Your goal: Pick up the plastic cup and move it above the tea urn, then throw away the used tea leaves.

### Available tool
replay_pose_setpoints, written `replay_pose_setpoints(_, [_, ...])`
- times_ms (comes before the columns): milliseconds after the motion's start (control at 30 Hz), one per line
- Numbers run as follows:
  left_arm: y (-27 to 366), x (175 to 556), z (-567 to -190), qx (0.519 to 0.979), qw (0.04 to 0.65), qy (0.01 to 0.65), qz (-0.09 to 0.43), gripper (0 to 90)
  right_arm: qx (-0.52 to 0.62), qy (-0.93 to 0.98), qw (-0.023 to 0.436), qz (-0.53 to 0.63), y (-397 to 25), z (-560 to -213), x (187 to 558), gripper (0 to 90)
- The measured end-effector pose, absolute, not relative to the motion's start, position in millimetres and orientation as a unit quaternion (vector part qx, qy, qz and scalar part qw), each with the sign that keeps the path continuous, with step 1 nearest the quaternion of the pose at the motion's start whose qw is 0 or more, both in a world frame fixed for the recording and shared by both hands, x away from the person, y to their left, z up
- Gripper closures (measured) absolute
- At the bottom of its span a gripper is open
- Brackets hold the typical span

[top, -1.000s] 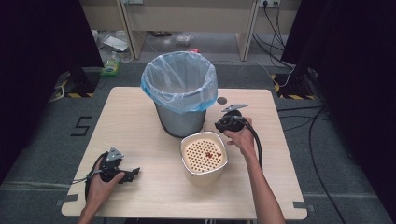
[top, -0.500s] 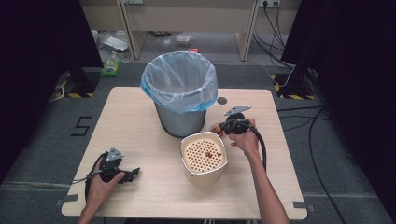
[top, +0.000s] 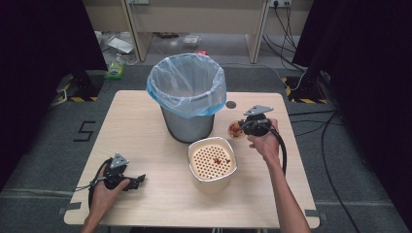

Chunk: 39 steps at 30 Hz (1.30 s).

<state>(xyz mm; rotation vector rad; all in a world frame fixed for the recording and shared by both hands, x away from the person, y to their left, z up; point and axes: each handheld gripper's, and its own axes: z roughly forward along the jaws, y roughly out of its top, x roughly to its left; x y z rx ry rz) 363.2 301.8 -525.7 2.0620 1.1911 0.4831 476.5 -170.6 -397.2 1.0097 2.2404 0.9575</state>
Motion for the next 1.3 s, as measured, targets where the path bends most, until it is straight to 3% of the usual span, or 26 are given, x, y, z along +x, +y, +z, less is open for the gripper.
replay_pose_setpoints(533, [302,363,-526,0.796,0.348,0.459,0.187,0.0,0.312,0.793,0.347,0.392,-159,-354,425,86.0])
replay_pose_setpoints(800, [302,363,-526,0.797,0.347,0.457,0.188,0.0,0.263,0.783,0.4,0.397,-138,-353,395,86.0])
replay_pose_setpoints(1300, [302,361,-525,0.798,0.347,0.456,0.189,0.1,0.159,0.735,0.542,0.375,-110,-363,342,86.2])
